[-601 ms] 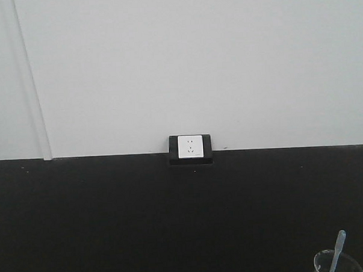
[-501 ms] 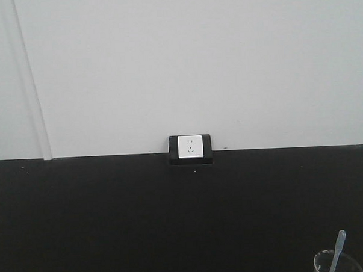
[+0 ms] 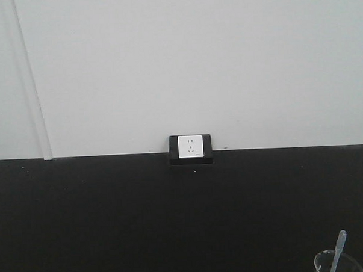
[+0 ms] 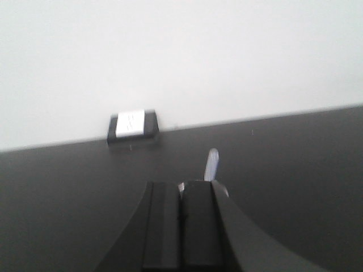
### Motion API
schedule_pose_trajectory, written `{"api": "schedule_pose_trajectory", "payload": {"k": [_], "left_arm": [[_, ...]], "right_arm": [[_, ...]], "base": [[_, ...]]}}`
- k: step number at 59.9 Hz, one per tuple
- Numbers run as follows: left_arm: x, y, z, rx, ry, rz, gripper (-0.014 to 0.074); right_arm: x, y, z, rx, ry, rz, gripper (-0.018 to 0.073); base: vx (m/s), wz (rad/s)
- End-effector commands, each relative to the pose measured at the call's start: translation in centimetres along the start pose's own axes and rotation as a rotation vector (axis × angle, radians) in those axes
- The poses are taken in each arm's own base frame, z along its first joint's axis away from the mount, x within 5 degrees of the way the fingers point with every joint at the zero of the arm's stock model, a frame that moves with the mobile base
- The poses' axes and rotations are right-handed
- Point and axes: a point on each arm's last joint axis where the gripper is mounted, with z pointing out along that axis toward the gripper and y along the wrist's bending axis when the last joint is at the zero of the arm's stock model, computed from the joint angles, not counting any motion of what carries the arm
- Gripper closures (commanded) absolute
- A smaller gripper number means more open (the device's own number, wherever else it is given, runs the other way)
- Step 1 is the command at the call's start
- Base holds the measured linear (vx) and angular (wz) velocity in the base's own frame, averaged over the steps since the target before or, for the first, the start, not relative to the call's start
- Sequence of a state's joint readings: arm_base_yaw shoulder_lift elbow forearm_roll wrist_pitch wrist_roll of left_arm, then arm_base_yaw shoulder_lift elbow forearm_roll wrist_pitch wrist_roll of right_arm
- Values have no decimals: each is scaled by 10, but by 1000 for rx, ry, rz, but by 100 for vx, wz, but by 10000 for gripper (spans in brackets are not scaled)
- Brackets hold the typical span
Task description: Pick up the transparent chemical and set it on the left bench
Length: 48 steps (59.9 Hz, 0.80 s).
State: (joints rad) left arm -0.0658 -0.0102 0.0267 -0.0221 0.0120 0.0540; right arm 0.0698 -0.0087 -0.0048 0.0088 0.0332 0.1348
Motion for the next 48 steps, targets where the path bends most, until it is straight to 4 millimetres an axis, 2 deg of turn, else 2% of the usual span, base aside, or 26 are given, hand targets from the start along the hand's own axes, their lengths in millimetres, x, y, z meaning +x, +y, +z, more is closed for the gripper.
{"api": "schedule_pose_trajectory", "payload": {"k": [1,9,19,25,37,42,48], "left_arm": [[-3,0,-1,-2,-81,-9,600],[-3,0,-1,-2,-81,-9,600],[-3,0,-1,-2,-81,-9,600],[-3,0,-1,-2,-81,-9,600],[-3,0,-1,-2,-81,-9,600],[-3,0,-1,-2,-81,-9,600],[-3,0,-1,-2,-81,-9,600]], "right_arm": [[-51,7,-3,-23,-200,-23,565],[-87,12,15,-12,-152,-86,565],[-116,16,60,-2,-56,-77,565],[-117,16,83,6,11,-33,565],[-105,14,109,17,81,-31,541],[-100,14,114,20,107,-32,502],[-95,13,120,23,136,-36,395]], "base": [[0,0],[0,0],[0,0],[0,0],[0,0],[0,0],[0,0]]}}
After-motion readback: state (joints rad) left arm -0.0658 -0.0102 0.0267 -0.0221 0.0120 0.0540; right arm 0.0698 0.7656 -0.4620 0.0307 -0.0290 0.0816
